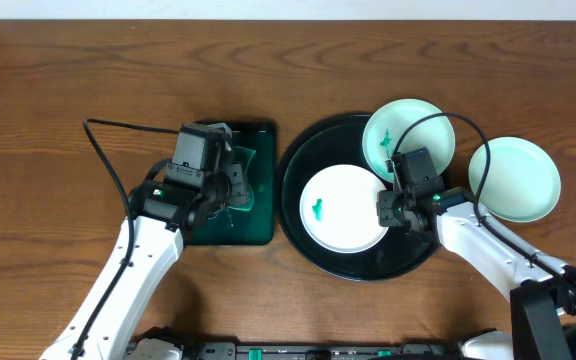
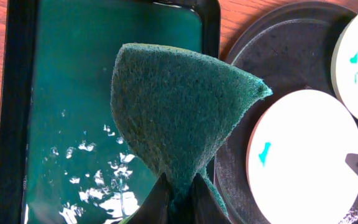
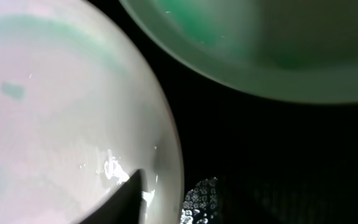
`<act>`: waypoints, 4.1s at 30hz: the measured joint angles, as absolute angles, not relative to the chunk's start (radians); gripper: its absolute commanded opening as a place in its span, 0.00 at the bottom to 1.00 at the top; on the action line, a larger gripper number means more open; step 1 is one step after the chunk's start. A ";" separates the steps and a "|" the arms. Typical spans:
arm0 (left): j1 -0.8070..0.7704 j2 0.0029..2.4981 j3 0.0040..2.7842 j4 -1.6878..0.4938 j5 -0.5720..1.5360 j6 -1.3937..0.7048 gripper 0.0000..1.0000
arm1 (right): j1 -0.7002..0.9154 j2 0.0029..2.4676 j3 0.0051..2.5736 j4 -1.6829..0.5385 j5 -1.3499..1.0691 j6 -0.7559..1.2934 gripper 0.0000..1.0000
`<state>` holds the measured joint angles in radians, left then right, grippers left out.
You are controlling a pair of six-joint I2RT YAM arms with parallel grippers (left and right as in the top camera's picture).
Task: Clean dirty plates on tray and stack at the side
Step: 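Lift the sponge with the left gripper and drain it over the tray, then carry the sponge with the left gripper right onto the stained plate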
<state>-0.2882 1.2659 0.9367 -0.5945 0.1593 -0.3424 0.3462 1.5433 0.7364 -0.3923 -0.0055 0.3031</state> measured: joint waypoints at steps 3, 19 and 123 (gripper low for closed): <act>-0.288 1.266 0.937 -0.595 0.159 -0.342 0.07 | 0.346 1.543 0.736 -0.389 -0.007 0.300 0.45; -0.288 1.266 0.937 -0.603 0.159 -0.342 0.07 | 0.346 1.556 0.736 -0.358 -0.007 0.299 0.04; -0.288 1.645 1.348 -0.928 0.053 -0.284 0.07 | 0.346 1.531 0.736 -0.358 0.042 0.314 0.01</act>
<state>-0.2882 1.6455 1.3483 -0.9279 0.0532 -0.2836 0.3462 1.5311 0.7357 -0.3576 0.0422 0.3141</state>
